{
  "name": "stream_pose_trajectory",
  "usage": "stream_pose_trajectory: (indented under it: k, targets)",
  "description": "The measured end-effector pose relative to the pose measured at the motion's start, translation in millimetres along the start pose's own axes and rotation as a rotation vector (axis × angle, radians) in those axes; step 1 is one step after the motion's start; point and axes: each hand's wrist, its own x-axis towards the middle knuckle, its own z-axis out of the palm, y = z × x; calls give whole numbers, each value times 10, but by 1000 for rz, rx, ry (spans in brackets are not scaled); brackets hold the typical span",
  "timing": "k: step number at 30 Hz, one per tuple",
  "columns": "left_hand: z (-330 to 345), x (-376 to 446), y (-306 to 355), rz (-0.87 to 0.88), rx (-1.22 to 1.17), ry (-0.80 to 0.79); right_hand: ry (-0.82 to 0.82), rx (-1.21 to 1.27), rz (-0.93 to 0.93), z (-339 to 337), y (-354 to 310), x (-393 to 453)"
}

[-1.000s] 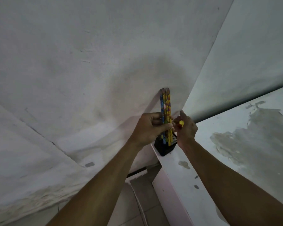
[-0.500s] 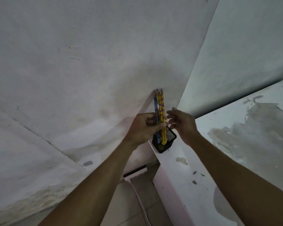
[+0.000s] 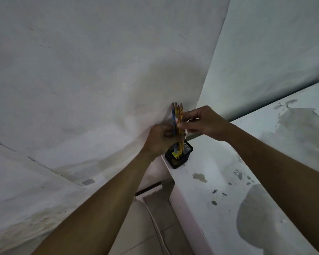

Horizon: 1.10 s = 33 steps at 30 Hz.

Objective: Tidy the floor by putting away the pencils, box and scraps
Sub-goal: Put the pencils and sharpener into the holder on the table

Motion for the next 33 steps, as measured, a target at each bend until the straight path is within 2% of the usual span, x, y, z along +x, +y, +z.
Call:
stream_pose_trajectory:
  k: [8, 13, 17, 24, 29, 31, 33]
  targets:
    - [140, 67, -196, -25, 83, 27, 32, -45, 39, 98, 274, 89]
    - [116, 30, -223, -84, 15, 50, -3, -67, 24, 97, 411, 103]
    - [82, -41, -207, -135, -31, 60, -5, -77, 84, 93, 498, 81]
    - [-10, -215, -303, -165, -36, 292, 79, -168, 166, -4, 547, 5]
    - [24, -297, -511, -319, -3, 440, 178, -84, 310, -46, 688, -26]
    - [73, -288, -570, -429, -99, 415, 135, -20, 403, 10, 779, -47]
    - [166, -296, -598, -554, -276, 322, 67, 17, 499, 114, 862, -102]
